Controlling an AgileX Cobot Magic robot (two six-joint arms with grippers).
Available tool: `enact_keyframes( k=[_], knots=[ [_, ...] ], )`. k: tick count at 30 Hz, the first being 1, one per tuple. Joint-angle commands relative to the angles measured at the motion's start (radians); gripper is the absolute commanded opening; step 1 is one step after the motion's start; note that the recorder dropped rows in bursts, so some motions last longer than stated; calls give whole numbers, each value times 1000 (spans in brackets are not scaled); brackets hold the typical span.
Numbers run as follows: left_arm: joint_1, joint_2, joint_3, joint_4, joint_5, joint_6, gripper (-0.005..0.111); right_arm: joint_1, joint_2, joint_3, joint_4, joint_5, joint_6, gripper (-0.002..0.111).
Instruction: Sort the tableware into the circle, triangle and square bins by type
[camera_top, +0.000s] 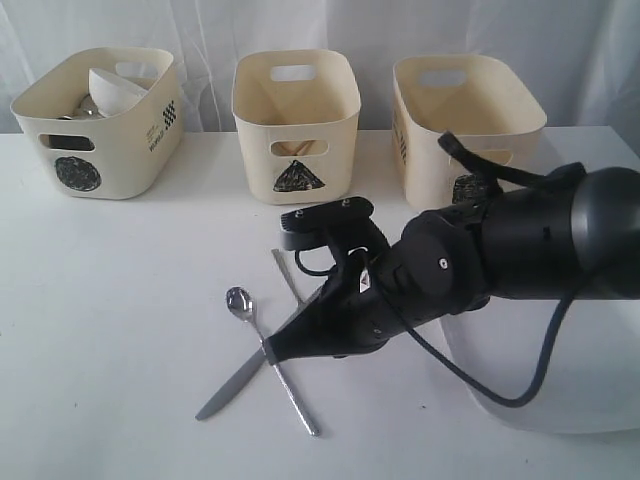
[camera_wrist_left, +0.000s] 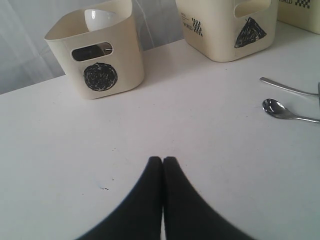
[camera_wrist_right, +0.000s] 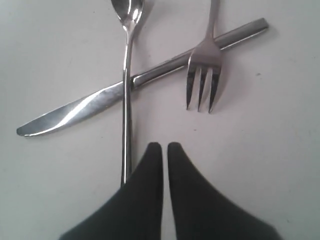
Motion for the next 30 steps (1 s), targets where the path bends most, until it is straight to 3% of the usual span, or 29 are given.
enact_keyframes(
  k=[1,4,11,30],
  knots=[
    [-5,-5,3,-7,-4,-2,0,28,-9,-6,-7,-3,-4,23],
    [-5,-5,3,-7,-4,-2,0,41,3,-42,-7,-1,-24,37],
    [-5,-5,3,-7,-4,-2,0,59,87,-131,-9,65,-25,28],
    [-5,-5,3,-7,-4,-2,0,94,267,-238,-18,112,-76,28]
  ],
)
